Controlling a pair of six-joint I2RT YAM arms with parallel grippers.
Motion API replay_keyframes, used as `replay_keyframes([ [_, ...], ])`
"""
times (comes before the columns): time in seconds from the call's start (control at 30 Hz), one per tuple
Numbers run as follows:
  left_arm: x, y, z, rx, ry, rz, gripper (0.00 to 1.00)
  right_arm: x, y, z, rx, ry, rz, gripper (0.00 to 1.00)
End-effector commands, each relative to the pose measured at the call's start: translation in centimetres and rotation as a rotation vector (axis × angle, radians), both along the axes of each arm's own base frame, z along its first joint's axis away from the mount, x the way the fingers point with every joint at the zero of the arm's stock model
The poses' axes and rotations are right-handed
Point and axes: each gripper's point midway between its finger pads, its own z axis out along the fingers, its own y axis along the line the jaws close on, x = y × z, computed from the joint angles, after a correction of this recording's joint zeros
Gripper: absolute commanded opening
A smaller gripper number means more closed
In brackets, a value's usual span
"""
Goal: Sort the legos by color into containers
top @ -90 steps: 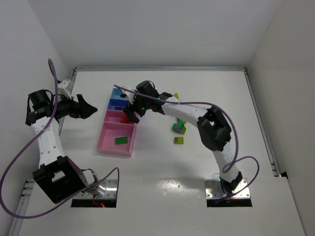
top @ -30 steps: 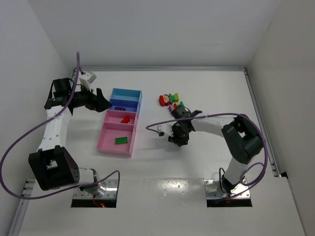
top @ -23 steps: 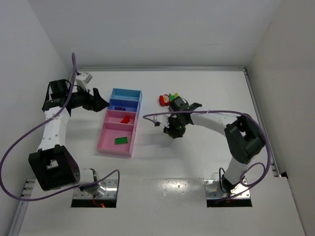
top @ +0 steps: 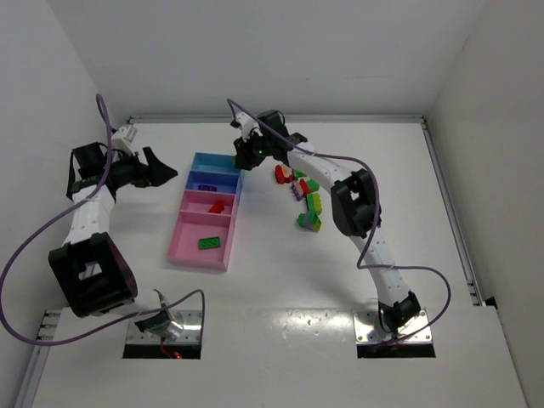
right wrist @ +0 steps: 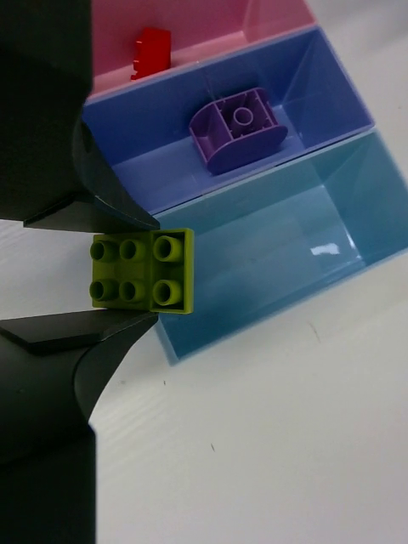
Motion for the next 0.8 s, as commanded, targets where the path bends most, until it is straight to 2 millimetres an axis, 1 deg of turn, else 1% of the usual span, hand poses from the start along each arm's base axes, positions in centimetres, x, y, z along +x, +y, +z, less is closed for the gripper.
replay_keyframes([
  [0.0, 0.5, 0.0, 0.0, -0.042, -0.011, -0.007, 0.86, 1.8, 3.0, 6.4, 0.18, -0.098, -0.005, 0.23],
  [0.03, 0.6, -0.1, -0.2, -0.055, -0.006, -0.011, 0.86, 1.8, 3.0, 5.8, 0.175, -0.091, -0.005, 0.23],
  [0.07, 0.8, 0.0, -0.6, -0.061, 0.007, -0.011, 0.86, 2.0, 3.2, 5.7, 0.185, -0.092, -0.008, 0.23],
  [0.1, 0.8, 0.0, -0.7, -0.061, 0.007, -0.011, 0.86, 1.7, 3.7, 5.9, 0.191, -0.1, 0.001, 0.23],
  [0.13, 0.8, -0.1, -0.9, -0.07, 0.013, -0.018, 0.86, 1.9, 3.8, 5.6, 0.19, -0.099, 0.001, 0.25],
  [0.17, 0.8, -0.1, -0.9, -0.07, 0.013, -0.018, 0.86, 2.0, 3.9, 5.0, 0.189, -0.097, 0.001, 0.25],
  [0.2, 0.8, -0.1, -0.9, -0.07, 0.013, -0.018, 0.86, 2.1, 4.0, 5.4, 0.194, -0.104, 0.002, 0.25],
  [0.23, 0.8, -0.1, -0.9, -0.07, 0.013, -0.018, 0.86, 2.1, 4.0, 4.7, 0.188, -0.095, 0.001, 0.25],
  [0.27, 0.9, -0.1, -0.8, -0.066, 0.005, -0.018, 0.86, 2.2, 4.1, 4.9, 0.194, -0.104, 0.002, 0.25],
  [0.3, 0.9, -0.1, -0.8, -0.066, 0.005, -0.018, 0.86, 2.3, 4.1, 4.1, 0.187, -0.094, 0.001, 0.25],
  [0.33, 0.7, 0.2, -1.1, -0.07, 0.013, -0.009, 0.86, 1.8, 4.6, 4.1, 0.187, -0.093, 0.01, 0.25],
  [0.37, 0.7, 0.2, -1.1, -0.07, 0.013, -0.009, 0.86, 1.8, 4.6, 4.1, 0.187, -0.093, 0.01, 0.25],
  [0.4, 0.7, 0.2, -1.1, -0.07, 0.013, -0.009, 0.86, 1.9, 4.6, 4.5, 0.192, -0.101, 0.011, 0.25],
  [0.43, 0.7, 0.2, -1.1, -0.07, 0.013, -0.009, 0.86, 2.0, 4.7, 3.8, 0.187, -0.092, 0.01, 0.25],
  [0.47, 0.7, 0.2, -1.1, -0.07, 0.013, -0.009, 0.86, 2.0, 4.7, 3.8, 0.186, -0.092, 0.01, 0.26],
  [0.5, 0.7, 0.2, -1.1, -0.07, 0.013, -0.009, 0.86, 1.3, 5.3, 3.8, 0.19, -0.088, 0.029, 0.26],
  [0.53, 0.7, 0.2, -1.1, -0.07, 0.013, -0.009, 0.86, 1.3, 5.3, 3.2, 0.185, -0.081, 0.028, 0.27],
  [0.57, 0.7, 0.2, -1.1, -0.07, 0.013, -0.009, 0.86, 1.4, 5.3, 3.2, 0.181, -0.089, 0.033, 0.29],
  [0.6, 0.7, 0.6, -1.1, -0.07, 0.012, 0.0, 0.86, 1.4, 5.3, 2.6, 0.176, -0.082, 0.033, 0.29],
  [0.63, 0.7, 0.6, -1.1, -0.07, 0.012, 0.0, 0.86, 1.0, 5.6, 2.4, 0.168, -0.076, 0.033, 0.3],
  [0.67, 0.7, 0.6, -1.1, -0.07, 0.012, 0.0, 0.86, 1.0, 5.6, 1.8, 0.162, -0.069, 0.033, 0.32],
  [0.73, 0.6, 0.4, -1.0, -0.076, 0.01, -0.008, 0.86, 1.1, 5.4, 1.6, 0.148, -0.073, 0.026, 0.37],
  [0.77, 0.6, 0.4, -1.0, -0.076, 0.01, -0.008, 0.86, 0.9, 5.8, 1.5, 0.144, -0.076, 0.025, 0.41],
])
